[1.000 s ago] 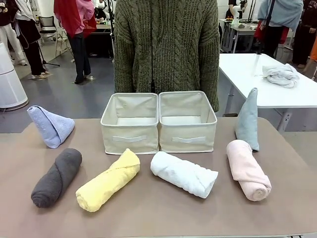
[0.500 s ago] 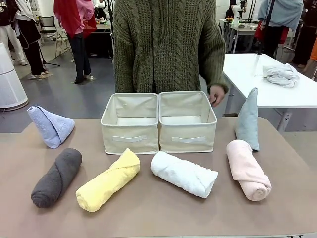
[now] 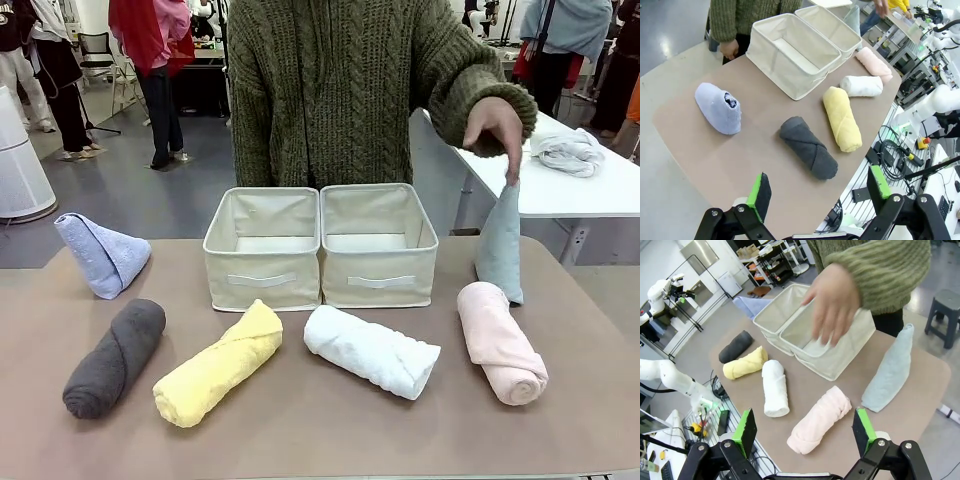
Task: Sort the towels based on their folding style.
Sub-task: Pick up one triangle-folded towel and place it in the left Fabric basket.
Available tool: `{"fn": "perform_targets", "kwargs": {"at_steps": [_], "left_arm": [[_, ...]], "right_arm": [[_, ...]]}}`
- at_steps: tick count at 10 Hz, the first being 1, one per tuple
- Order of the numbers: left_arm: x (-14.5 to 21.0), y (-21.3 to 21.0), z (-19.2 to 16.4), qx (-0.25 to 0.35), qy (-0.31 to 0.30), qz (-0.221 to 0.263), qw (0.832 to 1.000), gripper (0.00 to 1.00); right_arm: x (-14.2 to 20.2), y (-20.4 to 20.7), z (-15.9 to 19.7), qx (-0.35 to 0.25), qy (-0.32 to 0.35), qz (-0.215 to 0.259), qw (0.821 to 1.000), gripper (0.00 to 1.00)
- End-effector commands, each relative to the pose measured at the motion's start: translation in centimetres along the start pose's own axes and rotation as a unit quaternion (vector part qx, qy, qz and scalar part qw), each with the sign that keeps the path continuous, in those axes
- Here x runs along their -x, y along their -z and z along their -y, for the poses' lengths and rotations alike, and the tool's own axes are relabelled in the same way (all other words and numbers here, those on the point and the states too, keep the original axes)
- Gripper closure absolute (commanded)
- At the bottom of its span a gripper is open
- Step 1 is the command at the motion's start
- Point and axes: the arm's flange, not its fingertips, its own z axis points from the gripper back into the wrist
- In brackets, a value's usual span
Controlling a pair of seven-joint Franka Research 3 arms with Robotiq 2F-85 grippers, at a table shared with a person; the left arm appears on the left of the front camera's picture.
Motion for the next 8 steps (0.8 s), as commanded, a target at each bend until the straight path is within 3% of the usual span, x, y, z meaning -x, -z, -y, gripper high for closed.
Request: {"fn": "perform_targets", "kwargs": {"at_steps": [1, 8], "left_arm": [[0.02, -0.12, 0.04, 0.003, 0.003, 0.003, 1.0, 0.0], [0.02, -0.12, 0.04, 0.003, 0.003, 0.003, 1.0, 0.0]], "right_arm": [[-0.03, -0.01, 0.14, -0.004, -0.002, 0.003, 1.0, 0.0], [-0.03, -0.01, 0.14, -0.004, -0.002, 0.003, 1.0, 0.0]]}}
